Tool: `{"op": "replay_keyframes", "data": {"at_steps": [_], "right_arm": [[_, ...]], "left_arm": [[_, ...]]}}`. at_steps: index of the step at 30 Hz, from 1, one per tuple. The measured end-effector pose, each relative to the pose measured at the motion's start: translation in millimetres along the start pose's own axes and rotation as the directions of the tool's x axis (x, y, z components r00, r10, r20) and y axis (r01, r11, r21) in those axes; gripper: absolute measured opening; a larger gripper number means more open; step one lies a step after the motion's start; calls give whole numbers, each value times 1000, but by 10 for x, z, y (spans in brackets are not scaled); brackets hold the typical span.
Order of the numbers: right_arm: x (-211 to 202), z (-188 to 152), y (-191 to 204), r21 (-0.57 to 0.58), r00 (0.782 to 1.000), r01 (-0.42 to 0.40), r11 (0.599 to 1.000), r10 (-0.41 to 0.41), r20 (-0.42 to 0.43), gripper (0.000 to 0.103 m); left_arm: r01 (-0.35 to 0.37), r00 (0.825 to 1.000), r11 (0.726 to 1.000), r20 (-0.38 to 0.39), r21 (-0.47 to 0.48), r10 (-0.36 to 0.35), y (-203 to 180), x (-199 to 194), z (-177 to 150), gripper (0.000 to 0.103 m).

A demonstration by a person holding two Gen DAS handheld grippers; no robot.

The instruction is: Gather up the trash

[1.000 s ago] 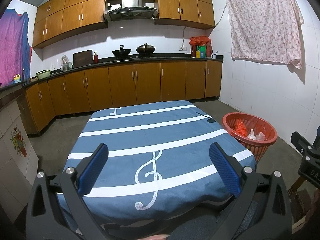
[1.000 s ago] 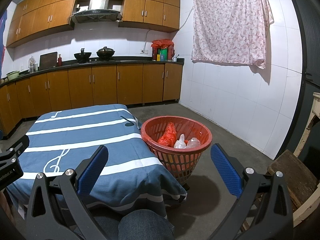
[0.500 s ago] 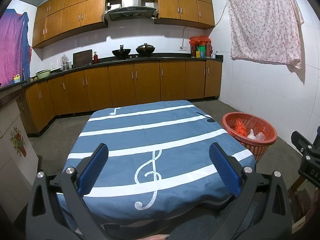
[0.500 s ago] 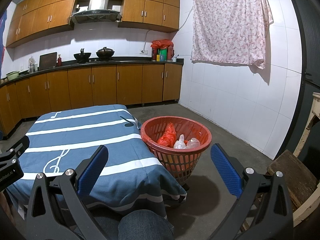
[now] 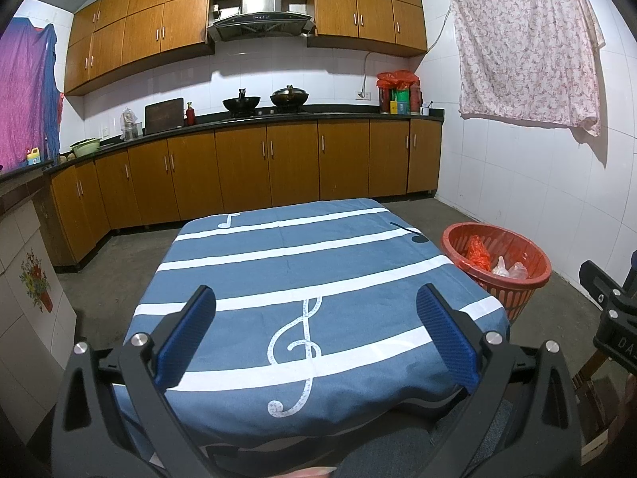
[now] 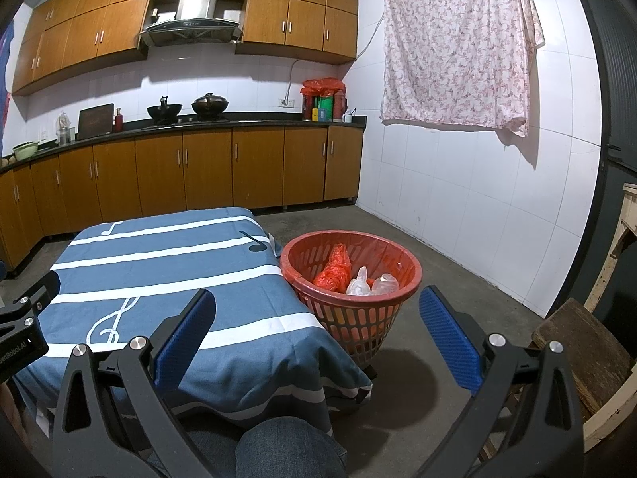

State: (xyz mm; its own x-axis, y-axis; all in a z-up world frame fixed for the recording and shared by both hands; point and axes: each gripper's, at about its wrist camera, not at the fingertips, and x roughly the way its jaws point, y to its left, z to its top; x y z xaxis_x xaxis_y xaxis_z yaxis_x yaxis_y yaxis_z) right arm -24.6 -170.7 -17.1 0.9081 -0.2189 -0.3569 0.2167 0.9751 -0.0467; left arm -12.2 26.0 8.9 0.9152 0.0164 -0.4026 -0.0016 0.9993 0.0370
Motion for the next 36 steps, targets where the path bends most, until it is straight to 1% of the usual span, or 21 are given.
{"op": "replay_keyframes", "data": {"at_steps": [36], "right_arm": [[-3, 0, 2, 1, 1000, 0, 1000, 0, -1, 101]], "left_arm": [[1, 1000, 1000, -8, -5, -1, -33, 1, -27, 99]]}}
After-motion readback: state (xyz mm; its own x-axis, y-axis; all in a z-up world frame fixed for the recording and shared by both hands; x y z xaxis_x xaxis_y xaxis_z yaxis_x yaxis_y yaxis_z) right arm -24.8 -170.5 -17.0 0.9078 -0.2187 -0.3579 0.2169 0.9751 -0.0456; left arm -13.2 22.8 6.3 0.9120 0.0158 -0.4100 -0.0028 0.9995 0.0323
